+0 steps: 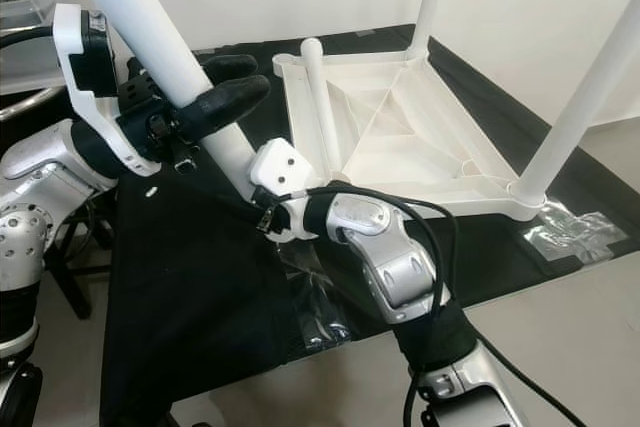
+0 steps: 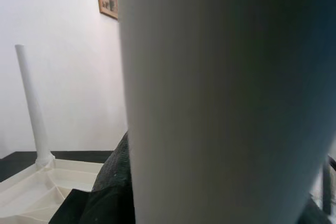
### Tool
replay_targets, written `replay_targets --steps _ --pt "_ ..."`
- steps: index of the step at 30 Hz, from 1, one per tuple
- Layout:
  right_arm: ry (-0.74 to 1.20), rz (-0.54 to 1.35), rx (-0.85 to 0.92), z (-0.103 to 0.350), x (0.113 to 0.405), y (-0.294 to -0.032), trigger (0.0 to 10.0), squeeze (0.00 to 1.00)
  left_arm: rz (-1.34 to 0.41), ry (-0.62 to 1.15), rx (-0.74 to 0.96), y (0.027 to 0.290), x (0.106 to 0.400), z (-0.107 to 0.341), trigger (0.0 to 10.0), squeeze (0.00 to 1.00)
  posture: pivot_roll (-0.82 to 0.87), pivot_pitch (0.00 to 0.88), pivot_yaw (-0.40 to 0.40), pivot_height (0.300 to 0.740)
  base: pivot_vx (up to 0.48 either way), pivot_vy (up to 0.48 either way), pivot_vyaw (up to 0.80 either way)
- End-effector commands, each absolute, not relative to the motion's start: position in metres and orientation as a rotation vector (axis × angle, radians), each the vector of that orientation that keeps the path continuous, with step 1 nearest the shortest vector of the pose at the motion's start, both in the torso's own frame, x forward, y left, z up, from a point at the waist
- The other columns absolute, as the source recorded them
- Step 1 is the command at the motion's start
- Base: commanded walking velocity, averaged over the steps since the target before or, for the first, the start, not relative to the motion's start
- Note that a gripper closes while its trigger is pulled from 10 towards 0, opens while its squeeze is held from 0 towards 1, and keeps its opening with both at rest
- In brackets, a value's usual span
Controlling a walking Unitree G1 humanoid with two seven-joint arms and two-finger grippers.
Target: Building children table
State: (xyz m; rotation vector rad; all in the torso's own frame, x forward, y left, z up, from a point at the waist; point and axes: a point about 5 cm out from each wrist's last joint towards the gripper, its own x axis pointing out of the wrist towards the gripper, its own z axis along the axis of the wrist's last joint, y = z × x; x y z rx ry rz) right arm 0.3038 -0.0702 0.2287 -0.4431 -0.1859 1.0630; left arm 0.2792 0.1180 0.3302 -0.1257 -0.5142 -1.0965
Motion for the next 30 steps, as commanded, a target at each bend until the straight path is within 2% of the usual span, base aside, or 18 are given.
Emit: replay_targets --steps 1,2,4,6,7,10,11,13,14,16,17,18,25,26,27,28,30 --pt "-0.216 1.117 -0.460 0.228 0.299 -0.061 10.0 0.00 -1.085 -0.550 -0.148 0.120 0.280 0.337 0.0 0.00 0.05 0.066 0.009 0.740 0.000 0.000 0.00" --pt "-0.214 1.193 -0.403 0.232 0.296 -0.062 10.0 1.00 -1.123 -0.545 -0.132 0.118 0.279 0.337 0.0 0.00 0.06 0.065 0.005 0.740 0.000 0.000 0.00" --pt "-0.214 1.193 -0.403 0.232 0.296 -0.062 10.0 1.00 -1.123 -0.545 -0.132 0.118 0.279 0.337 0.0 0.00 0.06 0.065 0.005 0.740 0.000 0.000 0.00" --pt "-0.228 1.384 -0.336 0.242 0.288 -0.071 10.0 1.00 -1.256 -0.524 -0.096 0.112 0.275 0.339 0.0 0.00 0.06 0.061 -0.004 0.740 0.000 0.000 0.00" --pt "-0.228 1.384 -0.336 0.242 0.288 -0.071 10.0 1.00 -1.256 -0.524 -0.096 0.112 0.275 0.339 0.0 0.00 0.06 0.061 -0.004 0.740 0.000 0.000 0.00" --pt "-0.198 1.523 -0.365 0.247 0.291 -0.083 10.0 1.00 -1.442 -0.490 -0.045 0.102 0.271 0.341 0.0 0.00 0.05 0.053 -0.007 0.740 0.000 0.000 0.00" --pt "-0.179 1.559 -0.374 0.248 0.293 -0.084 10.0 0.86 -1.512 -0.476 -0.035 0.097 0.269 0.342 0.0 0.00 0.05 0.052 -0.007 0.740 0.000 0.000 0.00" --pt "-0.167 1.580 -0.377 0.248 0.295 -0.085 10.0 0.86 -1.553 -0.467 -0.031 0.094 0.268 0.343 0.0 0.00 0.05 0.052 -0.007 0.740 0.000 0.000 0.00" --pt "-0.161 1.601 -0.377 0.250 0.297 -0.084 10.0 0.04 -1.605 -0.454 -0.021 0.091 0.266 0.343 0.0 0.00 0.05 0.049 -0.008 0.740 0.000 0.000 0.00" --pt "-0.159 1.611 -0.375 0.251 0.298 -0.084 10.0 0.04 -1.632 -0.446 -0.014 0.089 0.265 0.343 0.0 0.00 0.05 0.049 -0.008 0.740 0.000 0.000 0.00" --pt "-0.159 1.626 -0.371 0.252 0.300 -0.082 10.0 0.00 -1.662 -0.439 -0.012 0.085 0.263 0.343 0.0 0.00 0.05 0.049 -0.008 0.740 0.000 0.000 0.00" --pt "-0.153 1.675 -0.342 0.255 0.301 -0.079 10.0 0.00 -1.706 -0.432 -0.010 0.080 0.262 0.342 0.0 0.00 0.05 0.049 -0.008 0.740 0.000 0.000 0.00" --pt "-0.135 1.682 -0.355 0.253 0.308 -0.073 10.0 0.00 -1.747 -0.430 -0.010 0.072 0.261 0.340 0.0 0.00 0.05 0.045 -0.013 0.740 0.000 0.000 0.00" --pt "-0.128 1.690 -0.344 0.251 0.307 -0.072 4.5 0.00 -1.751 -0.432 -0.010 0.071 0.261 0.341 0.0 0.00 0.05 0.046 -0.013 0.740 0.000 0.000 0.00" --pt "-0.123 1.696 -0.337 0.251 0.307 -0.071 4.5 0.00 -1.754 -0.433 -0.010 0.071 0.261 0.341 0.0 0.00 0.05 0.046 -0.013 0.740 0.000 0.000 0.00" --pt "-0.124 1.710 -0.319 0.250 0.306 -0.070 0.0 0.00 -1.759 -0.432 -0.008 0.071 0.262 0.341 0.0 0.00 0.05 0.041 -0.011 0.740 0.000 0.000 0.00" --pt "-0.123 1.753 -0.267 0.251 0.302 -0.068 0.0 0.00 -1.769 -0.430 0.002 0.071 0.263 0.340 0.0 0.00 0.04 0.038 -0.008 0.740 0.000 0.000 0.00"
